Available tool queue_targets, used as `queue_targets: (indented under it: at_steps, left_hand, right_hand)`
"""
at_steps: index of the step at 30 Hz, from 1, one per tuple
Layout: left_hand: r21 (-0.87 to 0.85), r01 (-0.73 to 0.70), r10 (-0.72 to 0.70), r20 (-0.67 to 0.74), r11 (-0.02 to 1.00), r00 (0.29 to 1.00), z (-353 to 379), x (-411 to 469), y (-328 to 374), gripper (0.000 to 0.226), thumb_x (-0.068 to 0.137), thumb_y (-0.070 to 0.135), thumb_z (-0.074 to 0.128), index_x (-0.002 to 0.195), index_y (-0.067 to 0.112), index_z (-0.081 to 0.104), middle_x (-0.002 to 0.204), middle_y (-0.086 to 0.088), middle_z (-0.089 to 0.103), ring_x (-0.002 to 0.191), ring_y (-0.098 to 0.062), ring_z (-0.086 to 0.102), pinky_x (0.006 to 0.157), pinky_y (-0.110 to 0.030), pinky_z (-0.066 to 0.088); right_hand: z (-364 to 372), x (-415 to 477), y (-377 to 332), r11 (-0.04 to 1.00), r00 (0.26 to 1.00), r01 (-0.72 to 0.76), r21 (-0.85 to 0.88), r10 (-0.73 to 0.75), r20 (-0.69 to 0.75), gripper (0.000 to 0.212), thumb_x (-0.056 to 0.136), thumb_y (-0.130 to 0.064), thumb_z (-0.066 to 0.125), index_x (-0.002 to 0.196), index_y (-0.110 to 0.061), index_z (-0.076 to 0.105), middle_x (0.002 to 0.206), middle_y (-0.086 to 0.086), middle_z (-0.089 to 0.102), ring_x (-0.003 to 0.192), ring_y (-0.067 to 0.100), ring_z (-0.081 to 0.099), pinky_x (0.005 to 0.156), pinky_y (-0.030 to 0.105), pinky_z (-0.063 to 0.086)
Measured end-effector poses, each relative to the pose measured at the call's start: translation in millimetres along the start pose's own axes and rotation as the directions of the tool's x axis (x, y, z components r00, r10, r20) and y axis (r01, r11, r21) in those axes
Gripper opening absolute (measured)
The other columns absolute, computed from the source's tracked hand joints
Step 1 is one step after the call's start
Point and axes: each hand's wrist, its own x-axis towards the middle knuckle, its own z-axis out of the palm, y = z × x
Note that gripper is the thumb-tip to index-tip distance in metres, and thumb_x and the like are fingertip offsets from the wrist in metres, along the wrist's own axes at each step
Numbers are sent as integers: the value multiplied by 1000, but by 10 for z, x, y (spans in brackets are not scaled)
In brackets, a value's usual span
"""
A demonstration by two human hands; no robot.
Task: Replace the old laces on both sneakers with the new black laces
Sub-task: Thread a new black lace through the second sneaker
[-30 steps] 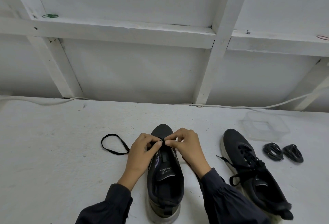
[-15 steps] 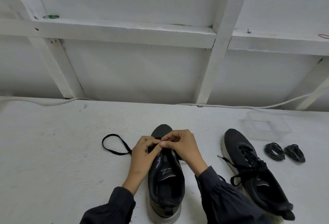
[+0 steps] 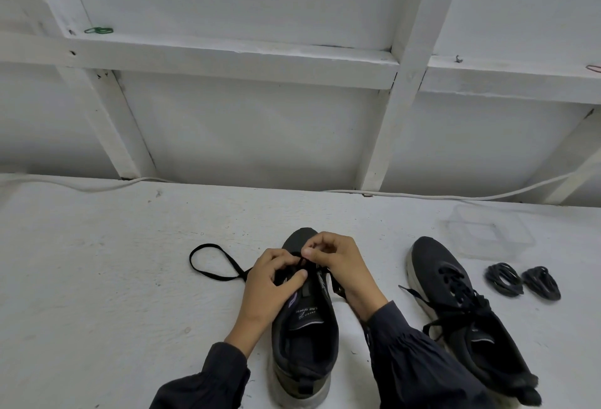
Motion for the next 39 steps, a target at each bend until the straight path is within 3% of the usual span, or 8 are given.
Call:
queue_targets:
  at_steps: [4,9,13,15,25,35,37,39]
  left_hand:
    - [22,-34,35,-26,999,999,14,-13,7,22,78,26,79,92,38,69,102,14,61,99,-1,58,79,-9,41]
    - [-100,-149,145,-46,984,988,13,14,139,36,78,30,74,112,25,67,110,13,66,107,-5,61,88,-12,45]
    - [-226,-56,81,103,972,991,96,68,224,38,80,17,77,116,24,66,108,8,72,105,-9,66,92,-25,51]
    - [-215,-17,40,105,976,994,141,90,231,35,76,26,79,110,28,68,101,8,73,99,-10,68,89,-29,53]
    - [-139,-1,14,92,990,996,167,95,231,10,81,17,78,89,19,73,91,15,74,89,1,67,80,-9,46]
    - [-190,55,-41,77,980,996,166,118,145,10,81,16,78,89,13,73,94,8,75,94,-5,68,85,-16,50]
    - [-185,81,-70,66,979,995,184,137,147,8,83,19,76,88,12,74,91,7,75,91,-5,68,84,-16,50]
    - [-167,76,-65,71,983,995,193,142,144,11,87,22,72,84,12,74,86,4,73,88,-9,67,83,-21,51]
  right_hand:
    - [-48,-7,-26,1000,1000,-17,26,17,-4,6,83,0,72,80,-6,72,63,-5,63,63,4,56,65,15,46]
    - [-78,57,-147,974,997,79,-212,-81,-3,10,73,-3,81,74,-11,76,63,-5,68,58,1,59,61,15,46]
    - [-63,86,-203,941,995,101,-324,-97,29,16,70,-4,83,71,-18,76,63,-8,67,54,-3,56,58,13,42]
    - [-60,91,-220,929,993,114,-353,-103,50,16,70,-5,83,71,-19,76,65,-2,68,57,-1,56,59,18,45]
    - [-132,139,-615,972,982,173,-160,-159,97,20,74,9,76,68,-10,71,57,-3,64,46,0,51,46,11,37]
    - [-115,433,-1136,950,954,295,104,-286,-92,12,78,7,74,73,-3,71,57,3,61,46,7,46,45,18,36]
    - [-86,486,-1036,956,953,289,57,-281,-113,7,81,5,72,81,-2,72,66,8,63,49,8,52,47,19,43]
    - [-133,549,-901,972,967,228,-55,-233,-106,23,85,0,71,107,-2,70,87,6,66,66,8,63,57,20,55]
